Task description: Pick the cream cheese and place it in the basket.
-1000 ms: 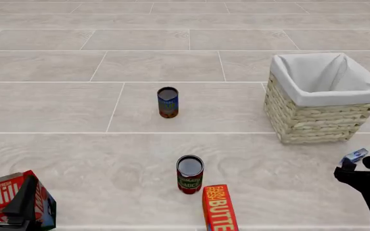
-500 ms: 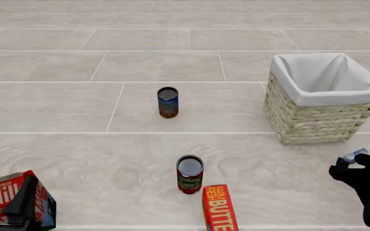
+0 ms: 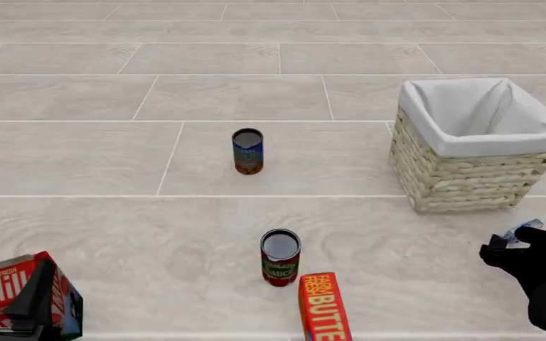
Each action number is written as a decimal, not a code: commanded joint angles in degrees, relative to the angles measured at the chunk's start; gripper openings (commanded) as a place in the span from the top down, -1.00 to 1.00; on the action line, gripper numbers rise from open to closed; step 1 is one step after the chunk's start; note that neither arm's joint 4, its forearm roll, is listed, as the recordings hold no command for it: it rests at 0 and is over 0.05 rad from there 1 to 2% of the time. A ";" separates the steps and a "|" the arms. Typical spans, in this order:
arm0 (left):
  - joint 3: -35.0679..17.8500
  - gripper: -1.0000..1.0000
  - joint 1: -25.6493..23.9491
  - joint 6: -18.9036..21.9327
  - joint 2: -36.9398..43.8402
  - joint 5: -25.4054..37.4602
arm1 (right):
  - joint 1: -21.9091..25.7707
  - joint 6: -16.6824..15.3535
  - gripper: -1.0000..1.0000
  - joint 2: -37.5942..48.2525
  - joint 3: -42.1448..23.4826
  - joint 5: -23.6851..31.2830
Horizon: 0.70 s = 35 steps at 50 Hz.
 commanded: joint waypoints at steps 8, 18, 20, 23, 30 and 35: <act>0.00 -1.00 0.00 0.00 0.00 0.00 | 1.43 0.74 -1.00 4.74 -7.52 5.98; 0.00 -1.00 0.00 0.00 0.00 0.00 | 0.88 1.36 -1.00 6.67 -11.48 8.97; 0.00 -1.00 0.00 0.00 0.00 0.00 | 0.75 2.33 -1.00 6.57 -11.73 9.44; 0.00 -1.00 0.00 0.00 0.00 0.00 | 0.14 1.61 -1.00 6.80 -11.77 9.12; 0.00 -1.00 0.00 0.00 0.00 0.00 | -2.06 1.88 -1.00 8.20 -11.57 7.63; 0.00 -1.00 0.00 0.00 0.00 0.00 | -2.83 1.23 -1.00 8.84 -11.81 7.15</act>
